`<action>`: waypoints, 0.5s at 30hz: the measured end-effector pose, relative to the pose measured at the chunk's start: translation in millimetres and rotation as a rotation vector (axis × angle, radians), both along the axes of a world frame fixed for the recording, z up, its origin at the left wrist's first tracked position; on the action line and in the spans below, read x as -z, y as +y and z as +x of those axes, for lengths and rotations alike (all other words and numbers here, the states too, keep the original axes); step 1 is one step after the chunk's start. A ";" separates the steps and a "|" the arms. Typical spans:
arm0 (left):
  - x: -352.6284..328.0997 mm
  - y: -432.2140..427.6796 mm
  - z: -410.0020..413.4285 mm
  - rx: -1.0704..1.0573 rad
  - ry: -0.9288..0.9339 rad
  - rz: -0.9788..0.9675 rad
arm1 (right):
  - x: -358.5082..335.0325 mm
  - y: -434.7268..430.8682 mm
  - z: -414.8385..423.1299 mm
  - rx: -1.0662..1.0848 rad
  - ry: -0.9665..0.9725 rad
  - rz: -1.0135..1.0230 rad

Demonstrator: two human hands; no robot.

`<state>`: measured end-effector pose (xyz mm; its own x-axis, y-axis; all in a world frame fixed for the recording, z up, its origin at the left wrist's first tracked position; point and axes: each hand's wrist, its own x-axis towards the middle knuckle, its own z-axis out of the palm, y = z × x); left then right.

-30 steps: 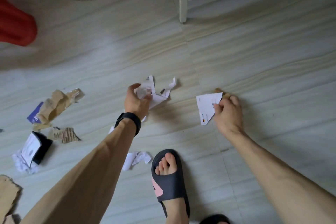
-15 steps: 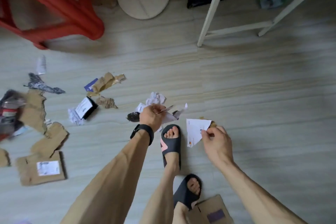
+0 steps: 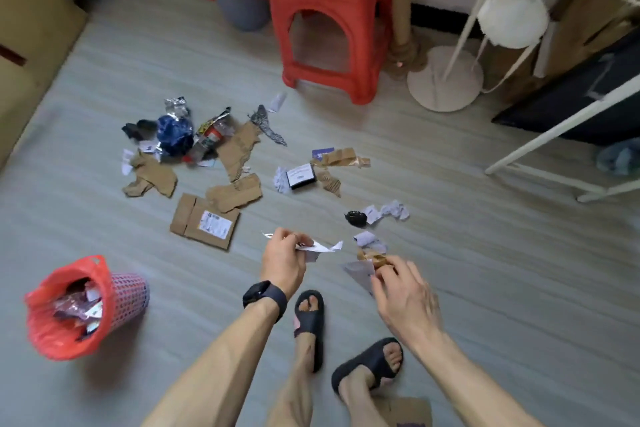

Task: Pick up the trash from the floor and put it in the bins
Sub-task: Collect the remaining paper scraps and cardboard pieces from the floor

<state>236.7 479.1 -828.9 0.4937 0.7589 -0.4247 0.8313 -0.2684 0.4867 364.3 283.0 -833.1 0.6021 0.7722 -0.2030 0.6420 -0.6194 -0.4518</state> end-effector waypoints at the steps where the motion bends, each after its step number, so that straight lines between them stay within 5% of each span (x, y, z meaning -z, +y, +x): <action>1: -6.8 6.2 -22.8 -0.057 -0.002 0.009 | -5.8 12.2 -15.9 -0.074 -0.011 0.014; 8: -9.8 69.8 -195.5 -0.404 0.086 -0.003 | -20.5 105.2 -140.0 -0.425 -0.075 0.029; 15: 35.7 162.3 -375.4 -0.578 0.058 -0.146 | 7.0 221.1 -292.5 -0.503 -0.084 -0.131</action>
